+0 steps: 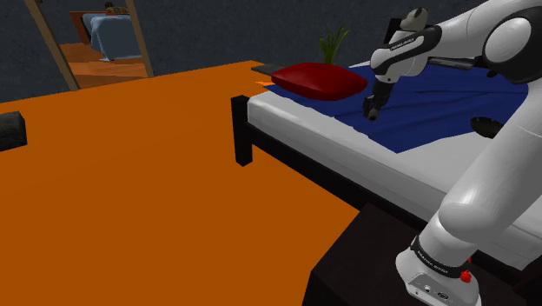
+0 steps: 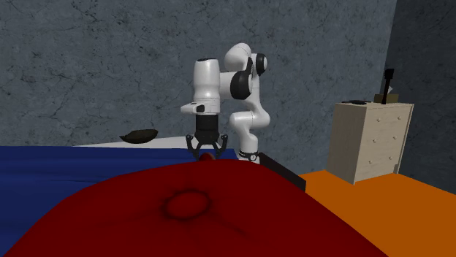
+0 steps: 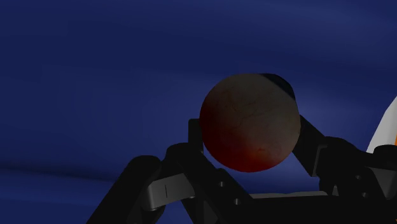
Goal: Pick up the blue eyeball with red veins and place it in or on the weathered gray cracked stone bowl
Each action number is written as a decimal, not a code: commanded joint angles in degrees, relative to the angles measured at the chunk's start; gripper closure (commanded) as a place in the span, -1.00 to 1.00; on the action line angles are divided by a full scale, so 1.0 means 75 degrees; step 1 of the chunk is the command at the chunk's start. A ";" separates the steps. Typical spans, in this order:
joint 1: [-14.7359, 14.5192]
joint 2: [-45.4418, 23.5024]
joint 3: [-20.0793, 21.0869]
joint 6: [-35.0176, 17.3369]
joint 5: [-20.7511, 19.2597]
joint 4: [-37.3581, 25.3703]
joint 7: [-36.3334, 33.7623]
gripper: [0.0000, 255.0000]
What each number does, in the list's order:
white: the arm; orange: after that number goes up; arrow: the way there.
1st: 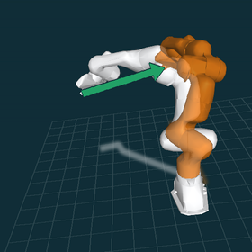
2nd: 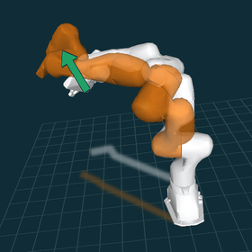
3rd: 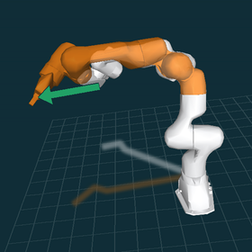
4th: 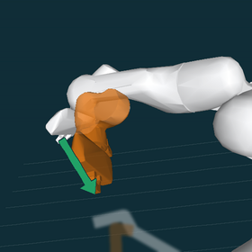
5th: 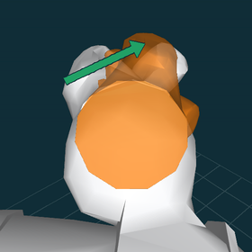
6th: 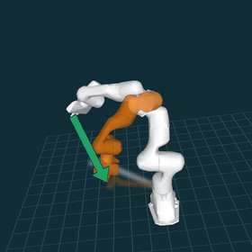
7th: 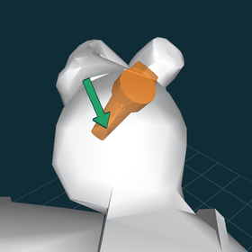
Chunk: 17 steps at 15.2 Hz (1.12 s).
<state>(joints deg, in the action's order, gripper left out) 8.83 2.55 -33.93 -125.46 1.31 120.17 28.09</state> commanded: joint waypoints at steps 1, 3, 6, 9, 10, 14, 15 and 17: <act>0.0000 0.0000 0.0000 0.0001 0.0000 0.0000 0.0000 1.00; 0.0000 -0.0001 0.0000 0.0001 0.0001 -0.0001 0.0000 1.00; -0.0003 0.0077 0.0012 0.0199 -0.0056 -0.0135 -0.0046 1.00; -0.0008 0.0180 0.0031 0.0500 -0.0129 -0.0351 -0.0107 1.00; -0.0009 0.0211 0.0037 0.0600 -0.0149 -0.0426 -0.0124 1.00; -0.0016 0.0313 0.0061 0.1004 -0.0217 -0.0745 -0.0184 1.00; -0.0018 0.0333 0.0067 0.1105 -0.0230 -0.0829 -0.0197 1.00; -0.0021 0.0369 0.0078 0.1307 -0.0252 -0.1001 -0.0219 1.00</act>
<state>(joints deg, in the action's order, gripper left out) 8.69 5.22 -33.39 -116.43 -0.51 113.34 26.54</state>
